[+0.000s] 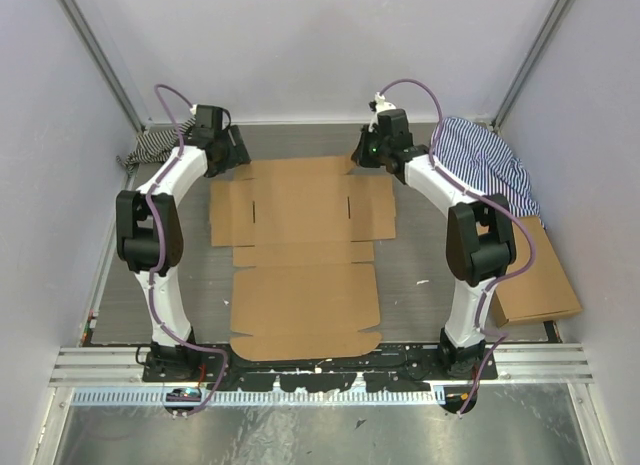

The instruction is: Fold the paper box

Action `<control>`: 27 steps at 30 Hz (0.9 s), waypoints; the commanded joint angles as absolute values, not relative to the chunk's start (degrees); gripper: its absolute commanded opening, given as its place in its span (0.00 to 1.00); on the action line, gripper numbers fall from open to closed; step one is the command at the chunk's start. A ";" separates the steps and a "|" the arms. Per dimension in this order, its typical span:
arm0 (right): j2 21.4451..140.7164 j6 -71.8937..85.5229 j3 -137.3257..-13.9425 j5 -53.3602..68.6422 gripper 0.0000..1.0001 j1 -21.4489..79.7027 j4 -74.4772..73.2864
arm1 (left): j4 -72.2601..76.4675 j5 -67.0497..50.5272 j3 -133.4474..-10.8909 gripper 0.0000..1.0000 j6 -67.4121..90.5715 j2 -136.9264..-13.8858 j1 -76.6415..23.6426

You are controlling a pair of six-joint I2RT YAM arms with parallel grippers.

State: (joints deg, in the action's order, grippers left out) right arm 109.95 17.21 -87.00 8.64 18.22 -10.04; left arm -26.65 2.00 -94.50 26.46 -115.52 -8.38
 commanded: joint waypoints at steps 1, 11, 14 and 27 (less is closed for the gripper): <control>105.34 15.82 -86.58 9.62 0.01 18.46 -6.33 | -23.26 2.18 -93.57 0.79 24.61 -112.49 -8.30; 104.82 16.13 -85.96 11.71 0.01 18.46 -6.36 | -12.45 -4.80 -88.10 0.79 26.02 -111.24 -7.44; 104.52 16.17 -86.09 12.45 0.01 18.46 -6.33 | -8.30 -8.42 -85.86 0.79 27.41 -110.93 -6.64; 104.18 17.02 -86.13 13.36 0.01 18.38 -6.35 | -4.75 -13.53 -81.87 0.74 30.94 -110.02 -4.04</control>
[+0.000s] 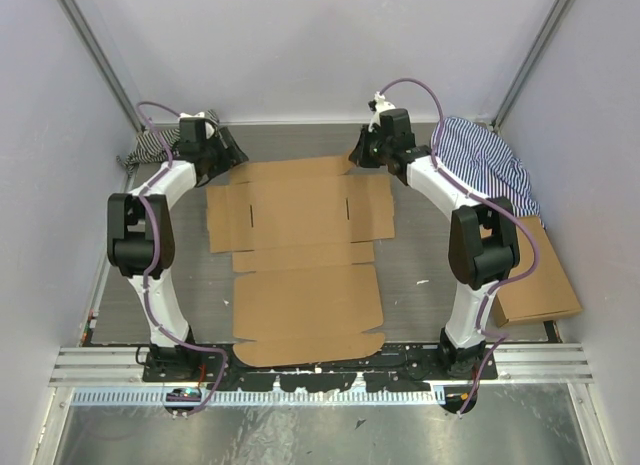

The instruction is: Fold the paper box

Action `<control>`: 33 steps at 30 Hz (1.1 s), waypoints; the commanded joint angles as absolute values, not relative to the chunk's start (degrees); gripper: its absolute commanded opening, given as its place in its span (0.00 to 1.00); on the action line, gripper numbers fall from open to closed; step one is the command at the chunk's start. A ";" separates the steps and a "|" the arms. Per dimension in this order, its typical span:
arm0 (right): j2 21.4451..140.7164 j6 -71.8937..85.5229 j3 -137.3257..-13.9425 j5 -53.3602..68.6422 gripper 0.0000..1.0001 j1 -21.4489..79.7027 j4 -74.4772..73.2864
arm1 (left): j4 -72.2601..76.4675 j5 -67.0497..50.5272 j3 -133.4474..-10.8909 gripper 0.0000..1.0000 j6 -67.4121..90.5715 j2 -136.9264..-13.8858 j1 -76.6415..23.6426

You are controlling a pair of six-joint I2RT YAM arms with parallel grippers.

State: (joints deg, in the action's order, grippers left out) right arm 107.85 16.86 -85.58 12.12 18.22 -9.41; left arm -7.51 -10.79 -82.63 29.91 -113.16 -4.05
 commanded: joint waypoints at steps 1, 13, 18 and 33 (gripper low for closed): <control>104.34 17.11 -86.26 13.23 0.01 18.37 -6.39 | -4.70 -14.08 -81.82 0.72 31.20 -109.80 -4.05; 106.37 17.19 -88.07 11.11 0.01 18.37 -8.39 | -6.80 -16.19 -82.08 0.44 31.88 -107.43 -4.24; 107.30 17.14 -88.94 9.17 0.01 18.40 -9.94 | -9.85 -14.75 -83.13 0.40 30.63 -107.42 -4.22; 109.84 17.55 -89.91 8.07 0.01 18.41 -11.50 | -9.43 -19.39 -83.50 0.32 32.31 -109.03 -5.24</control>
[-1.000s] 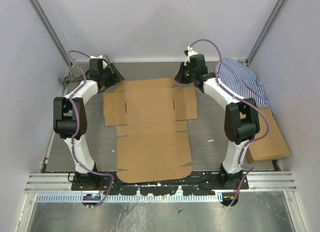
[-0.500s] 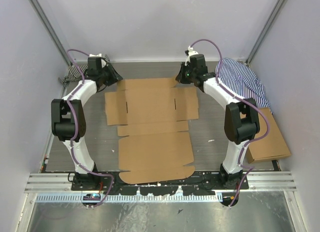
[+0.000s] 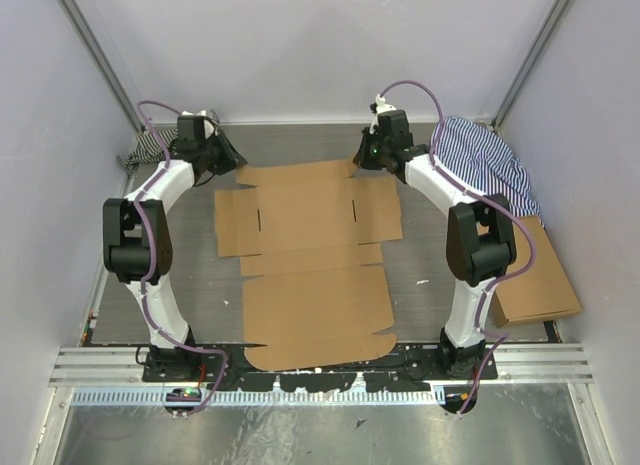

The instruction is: Fold the paper box

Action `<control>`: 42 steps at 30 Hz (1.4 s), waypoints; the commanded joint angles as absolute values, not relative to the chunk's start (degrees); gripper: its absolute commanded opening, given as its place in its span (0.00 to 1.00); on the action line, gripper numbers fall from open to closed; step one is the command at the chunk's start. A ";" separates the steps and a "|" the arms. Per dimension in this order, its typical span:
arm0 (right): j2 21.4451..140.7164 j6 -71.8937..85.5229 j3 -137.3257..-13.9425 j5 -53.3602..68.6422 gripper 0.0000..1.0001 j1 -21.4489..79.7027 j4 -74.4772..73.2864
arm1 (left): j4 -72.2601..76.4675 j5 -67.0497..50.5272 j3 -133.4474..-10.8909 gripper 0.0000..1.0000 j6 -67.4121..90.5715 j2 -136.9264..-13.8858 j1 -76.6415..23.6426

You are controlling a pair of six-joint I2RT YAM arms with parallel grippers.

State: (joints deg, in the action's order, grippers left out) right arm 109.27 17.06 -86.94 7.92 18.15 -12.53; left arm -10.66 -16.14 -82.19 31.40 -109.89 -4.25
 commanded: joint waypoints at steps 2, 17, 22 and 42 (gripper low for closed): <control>110.73 17.66 -90.34 8.04 0.01 18.39 -12.14 | -9.63 -19.23 -84.36 0.32 32.49 -109.85 -6.42; 118.62 19.26 -94.95 9.12 0.04 18.46 -15.21 | -16.89 -16.37 -93.20 0.26 33.65 -120.26 -10.52; 120.51 19.67 -95.46 9.09 0.05 18.46 -15.34 | -17.66 -15.25 -92.75 0.23 32.78 -121.74 -10.47; 107.22 18.59 -82.54 4.35 0.01 17.67 -7.47 | -7.99 -13.95 -82.33 0.60 33.80 -112.95 -5.10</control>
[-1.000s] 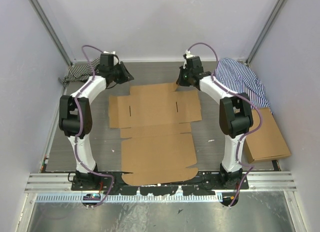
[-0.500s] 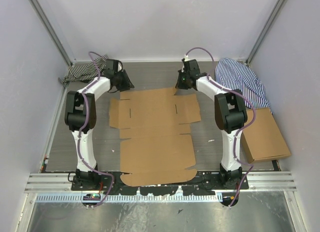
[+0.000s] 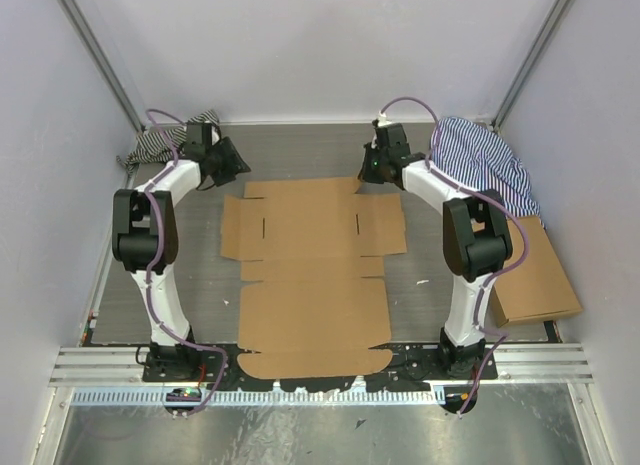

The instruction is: Fold the paper box

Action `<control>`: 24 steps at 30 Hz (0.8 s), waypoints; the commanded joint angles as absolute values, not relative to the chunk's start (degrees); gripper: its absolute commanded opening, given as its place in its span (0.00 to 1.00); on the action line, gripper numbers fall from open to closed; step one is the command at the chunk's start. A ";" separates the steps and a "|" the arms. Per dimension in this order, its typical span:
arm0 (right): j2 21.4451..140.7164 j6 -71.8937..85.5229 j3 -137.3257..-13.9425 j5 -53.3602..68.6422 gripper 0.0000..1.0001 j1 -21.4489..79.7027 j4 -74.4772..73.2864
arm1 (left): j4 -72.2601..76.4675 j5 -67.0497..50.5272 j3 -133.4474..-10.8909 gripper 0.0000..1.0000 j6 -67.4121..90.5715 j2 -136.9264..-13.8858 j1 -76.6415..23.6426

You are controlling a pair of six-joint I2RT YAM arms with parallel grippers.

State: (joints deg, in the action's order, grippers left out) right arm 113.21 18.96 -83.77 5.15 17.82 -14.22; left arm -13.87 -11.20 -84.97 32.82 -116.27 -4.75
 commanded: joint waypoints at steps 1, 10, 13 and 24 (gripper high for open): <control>106.59 18.81 -81.54 4.50 0.01 17.67 -6.42 | -7.09 -14.39 -81.71 0.60 33.98 -112.70 -5.14; 102.46 19.23 -78.44 4.21 0.01 17.67 -2.28 | -3.83 -17.27 -79.88 0.58 34.88 -111.05 -5.10; 102.84 19.25 -79.28 4.22 0.01 17.69 -3.14 | -4.46 -18.43 -80.36 0.56 35.24 -111.43 -5.10; 105.38 19.74 -82.01 4.76 0.01 17.70 -4.83 | -5.02 -21.70 -79.17 0.49 36.07 -110.50 -5.19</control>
